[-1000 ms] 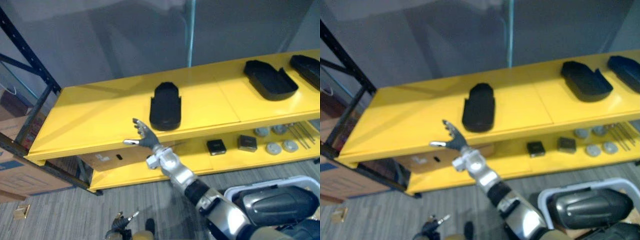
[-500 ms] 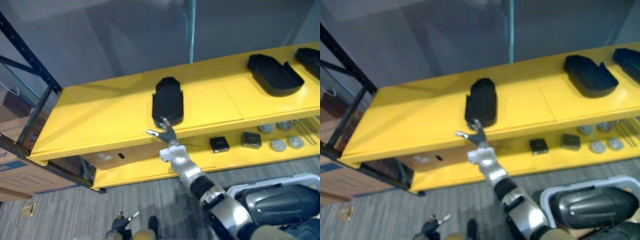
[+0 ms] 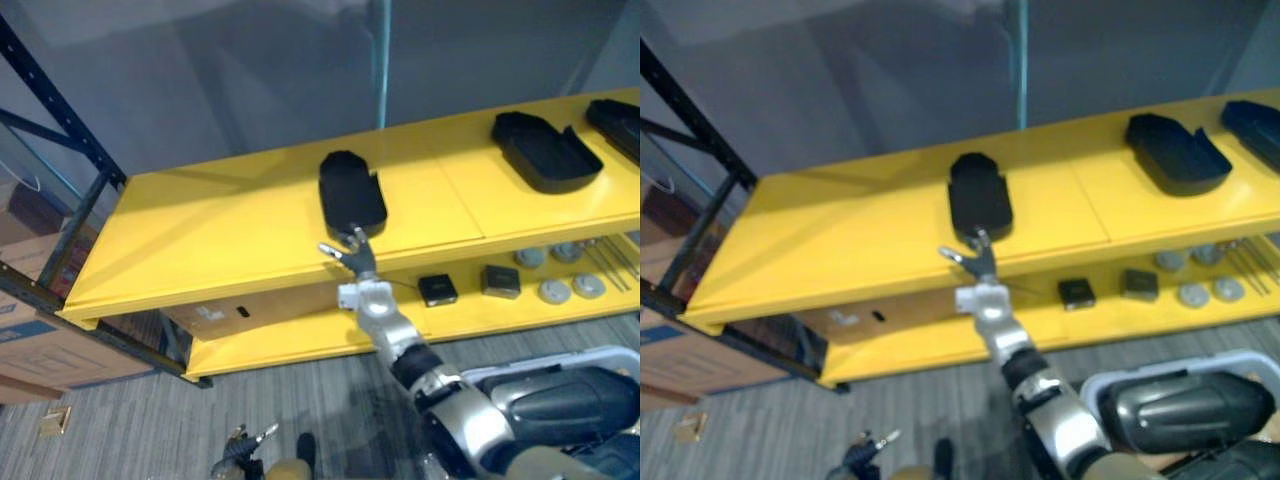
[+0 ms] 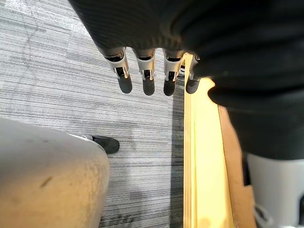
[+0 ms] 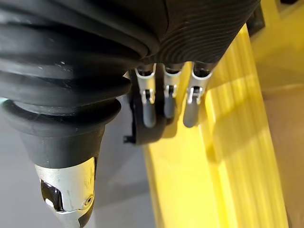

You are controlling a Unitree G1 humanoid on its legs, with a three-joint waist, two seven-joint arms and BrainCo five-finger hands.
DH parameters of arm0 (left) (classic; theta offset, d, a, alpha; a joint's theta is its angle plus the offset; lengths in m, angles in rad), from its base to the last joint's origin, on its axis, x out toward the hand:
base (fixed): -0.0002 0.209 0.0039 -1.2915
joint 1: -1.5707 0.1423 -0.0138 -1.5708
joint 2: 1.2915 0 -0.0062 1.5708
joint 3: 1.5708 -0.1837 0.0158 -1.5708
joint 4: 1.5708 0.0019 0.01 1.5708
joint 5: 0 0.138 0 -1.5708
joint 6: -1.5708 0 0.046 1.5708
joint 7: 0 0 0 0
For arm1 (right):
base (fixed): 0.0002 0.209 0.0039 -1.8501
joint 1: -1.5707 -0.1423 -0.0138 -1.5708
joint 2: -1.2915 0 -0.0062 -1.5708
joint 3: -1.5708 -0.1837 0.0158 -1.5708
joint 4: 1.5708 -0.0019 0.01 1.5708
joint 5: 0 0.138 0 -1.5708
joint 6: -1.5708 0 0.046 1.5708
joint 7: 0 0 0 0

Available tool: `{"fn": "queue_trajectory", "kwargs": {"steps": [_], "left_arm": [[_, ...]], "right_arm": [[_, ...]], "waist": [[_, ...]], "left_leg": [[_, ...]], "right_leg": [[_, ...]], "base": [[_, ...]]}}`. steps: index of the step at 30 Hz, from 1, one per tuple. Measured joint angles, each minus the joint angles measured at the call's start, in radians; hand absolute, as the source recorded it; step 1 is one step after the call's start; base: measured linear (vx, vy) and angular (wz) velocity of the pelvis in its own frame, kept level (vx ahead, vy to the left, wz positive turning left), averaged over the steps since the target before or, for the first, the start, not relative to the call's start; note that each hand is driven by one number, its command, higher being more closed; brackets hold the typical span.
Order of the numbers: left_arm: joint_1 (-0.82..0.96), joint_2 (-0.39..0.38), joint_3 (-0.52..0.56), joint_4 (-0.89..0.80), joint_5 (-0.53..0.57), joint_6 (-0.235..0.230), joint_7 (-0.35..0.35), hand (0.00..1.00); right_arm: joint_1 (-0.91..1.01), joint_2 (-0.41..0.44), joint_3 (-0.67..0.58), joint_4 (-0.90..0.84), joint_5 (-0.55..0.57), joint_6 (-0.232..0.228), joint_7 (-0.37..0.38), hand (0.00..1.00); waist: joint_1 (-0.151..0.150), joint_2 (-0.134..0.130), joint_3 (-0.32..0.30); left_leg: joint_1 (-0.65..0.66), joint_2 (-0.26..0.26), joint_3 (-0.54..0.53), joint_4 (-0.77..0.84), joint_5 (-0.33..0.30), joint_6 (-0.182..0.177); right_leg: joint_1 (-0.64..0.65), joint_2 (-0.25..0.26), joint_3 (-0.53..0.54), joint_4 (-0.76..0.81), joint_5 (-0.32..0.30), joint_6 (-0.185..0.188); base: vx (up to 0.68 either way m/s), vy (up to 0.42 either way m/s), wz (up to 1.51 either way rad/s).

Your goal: Walk over and take plastic housings, then place them on the shelf

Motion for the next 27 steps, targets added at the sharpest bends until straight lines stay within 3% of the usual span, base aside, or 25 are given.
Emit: {"fn": "queue_trajectory", "kwargs": {"steps": [8,12,16,19,23,27], "left_arm": [[0.000,0.000,-0.001,0.000,-0.001,0.000,-0.001,0.00],[0.000,0.000,0.000,0.000,-0.001,-0.001,-0.004,0.00],[0.001,0.001,0.002,0.000,0.003,-0.001,-0.011,0.00],[0.001,0.002,0.005,-0.003,0.007,-0.002,-0.011,0.00],[0.007,0.023,0.010,-0.008,0.012,-0.003,-0.010,0.00],[0.007,0.039,0.011,-0.008,0.013,-0.003,-0.008,0.00]], "right_arm": [[-0.011,-0.025,-0.046,0.002,0.002,-0.001,-0.003,0.00],[-0.011,-0.047,-0.028,0.003,0.006,-0.033,0.157,0.00],[-0.010,-0.057,0.109,-0.048,0.001,-0.054,0.327,0.00],[-0.005,-0.053,0.163,-0.114,0.000,-0.055,0.370,0.00],[0.057,-0.057,0.236,-0.269,0.041,-0.055,0.481,0.00],[0.120,-0.062,0.292,-0.386,0.037,-0.028,0.467,0.00]], "waist": [[0.000,0.000,0.000],[0.000,0.000,0.000],[0.000,-0.002,-0.001],[0.000,-0.010,-0.004],[-0.007,-0.044,-0.016],[-0.012,-0.068,-0.015]], "left_leg": [[0.000,0.000,-0.001,0.000,0.003,-0.004],[0.000,0.000,-0.002,0.000,0.004,-0.006],[-0.001,0.005,0.000,0.000,0.004,-0.006],[-0.002,0.006,0.005,0.000,0.004,-0.006],[-0.003,0.010,0.029,0.000,0.004,-0.006],[0.011,0.015,0.060,0.000,0.002,-0.005]], "right_leg": [[0.000,-0.001,-0.001,0.000,0.000,0.000],[-0.001,-0.001,-0.001,0.002,0.000,0.000],[-0.002,-0.001,0.001,0.003,0.000,0.000],[-0.005,-0.001,0.005,0.003,0.000,0.000],[-0.018,0.000,0.024,0.005,0.000,-0.001],[-0.019,0.004,0.048,0.005,0.002,-0.003]], "base": [[0.00,0.000,0.00],[0.00,0.000,0.00],[0.00,0.000,0.00],[0.00,0.000,-0.02],[0.01,0.003,-0.12],[-0.01,0.011,-0.16]]}}
